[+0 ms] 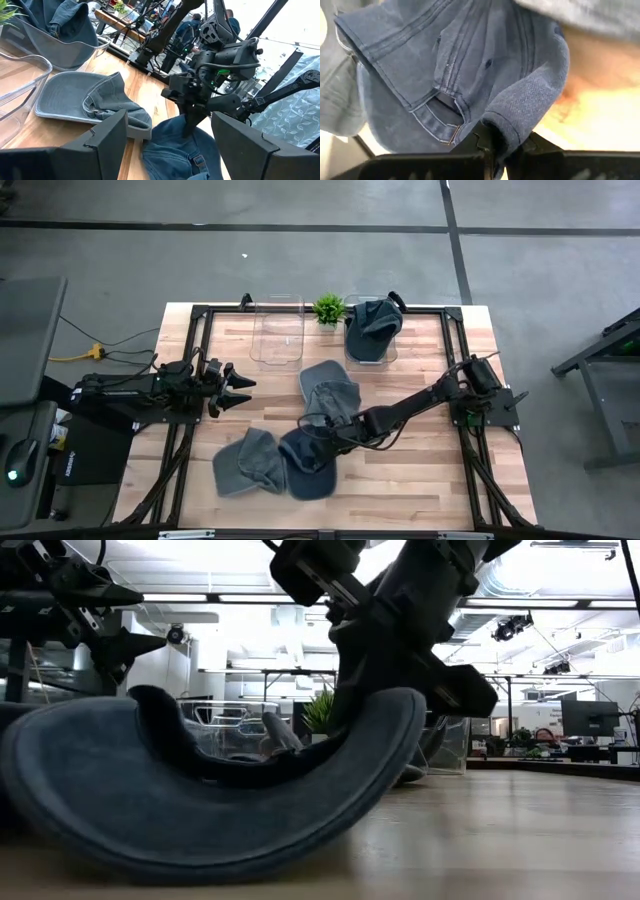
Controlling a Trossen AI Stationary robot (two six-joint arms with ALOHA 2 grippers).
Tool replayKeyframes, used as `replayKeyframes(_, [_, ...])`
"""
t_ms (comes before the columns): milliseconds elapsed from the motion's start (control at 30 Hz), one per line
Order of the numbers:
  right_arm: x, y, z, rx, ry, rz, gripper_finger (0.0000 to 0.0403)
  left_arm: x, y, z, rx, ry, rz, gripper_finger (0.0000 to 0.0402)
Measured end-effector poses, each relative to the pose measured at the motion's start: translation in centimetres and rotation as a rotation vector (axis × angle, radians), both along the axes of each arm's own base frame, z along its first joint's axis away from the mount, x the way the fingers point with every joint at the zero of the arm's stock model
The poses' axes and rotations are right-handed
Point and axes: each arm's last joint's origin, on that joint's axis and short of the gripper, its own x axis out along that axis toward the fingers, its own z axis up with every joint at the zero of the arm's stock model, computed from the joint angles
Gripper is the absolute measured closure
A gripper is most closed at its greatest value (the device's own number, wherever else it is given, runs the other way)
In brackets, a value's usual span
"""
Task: Pick & Place hat
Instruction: Put the blue cap into the right transparent bin
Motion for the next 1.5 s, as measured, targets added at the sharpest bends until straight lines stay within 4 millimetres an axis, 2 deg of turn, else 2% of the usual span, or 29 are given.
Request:
replayKeyframes(233, [-0.3, 0.7, 0.0, -0.162, -0.034, 0.123, 0.0393, 0.0, 0.0, 0.0, 0.000, 0.000, 0.000, 0.0135])
replayKeyframes(333, [-0.5, 0.9, 0.6, -0.201, -0.056, 0.155, 0.0393, 0.0, 0.0, 0.0, 0.000, 0.000, 0.000, 0.0135])
replayKeyframes(767, [-2.3, 0.3, 7.0, -0.397, -0.243, 0.094, 0.0393, 0.0, 0.0, 0.0, 0.000, 0.000, 0.000, 0.0135])
replayKeyframes(1067, [-2.2, 1.3, 10.9, -0.535, -0.352, 0.211, 0.0393, 0.0, 0.0, 0.0, 0.000, 0.000, 0.000, 0.0135])
replayKeyframes(1267, [-2.3, 1.8, 12.2, -0.677, -0.379, 0.231, 0.0393, 0.0, 0.0, 0.0, 0.000, 0.000, 0.000, 0.0135])
replayKeyframes(1500, [-2.4, 1.5, 12.5, -0.754, -0.366, 0.194, 0.0393, 0.0, 0.0, 0.0, 0.000, 0.000, 0.000, 0.0135])
